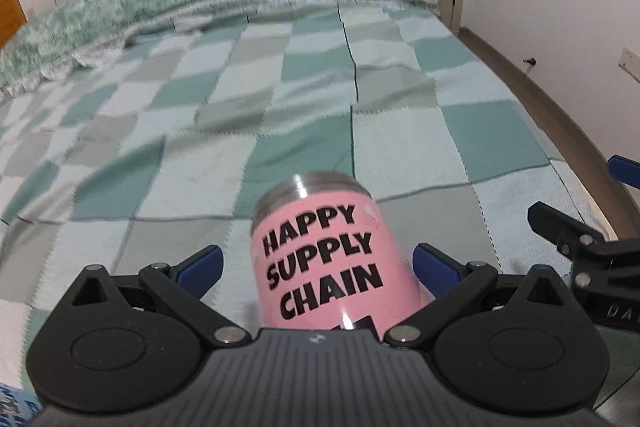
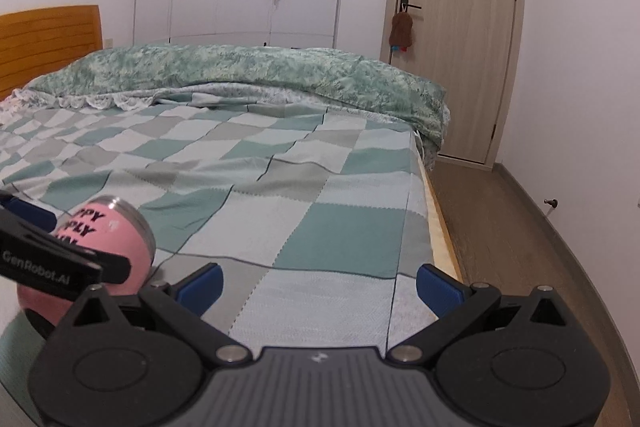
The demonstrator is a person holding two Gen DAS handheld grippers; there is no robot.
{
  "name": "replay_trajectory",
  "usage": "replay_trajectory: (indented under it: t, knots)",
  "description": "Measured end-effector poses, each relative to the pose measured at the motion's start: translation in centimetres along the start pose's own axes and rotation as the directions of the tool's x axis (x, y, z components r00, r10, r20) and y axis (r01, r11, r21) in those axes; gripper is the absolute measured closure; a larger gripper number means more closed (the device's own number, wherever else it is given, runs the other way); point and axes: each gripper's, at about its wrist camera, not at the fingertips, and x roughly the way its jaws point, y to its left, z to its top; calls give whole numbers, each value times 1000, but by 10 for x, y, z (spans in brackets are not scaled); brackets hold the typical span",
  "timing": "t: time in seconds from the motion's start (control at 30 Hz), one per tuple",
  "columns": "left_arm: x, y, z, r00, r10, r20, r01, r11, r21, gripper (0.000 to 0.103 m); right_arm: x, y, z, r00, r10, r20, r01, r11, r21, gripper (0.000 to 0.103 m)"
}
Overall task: Flip cup upright
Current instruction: 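Close the left gripper around the pink cup's body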
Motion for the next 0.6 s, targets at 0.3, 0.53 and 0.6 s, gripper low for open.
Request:
replay_trajectory:
  t: [0.3,0.53,0.6]
  knots:
    - [10,6,-5,993,-76,-86,70,995,-71,12,-6,3,-4,1000,-1,7,1,1000,-16,0]
    - [-23,8,-11,992,-119,-39,117,992,-41,14,-40,11,0,999,7,38,-5,999,-41,0]
    - [-36,9,-15,991,-134,-29,133,991,-31,15,-56,15,1,999,5,46,-3,999,-47,0]
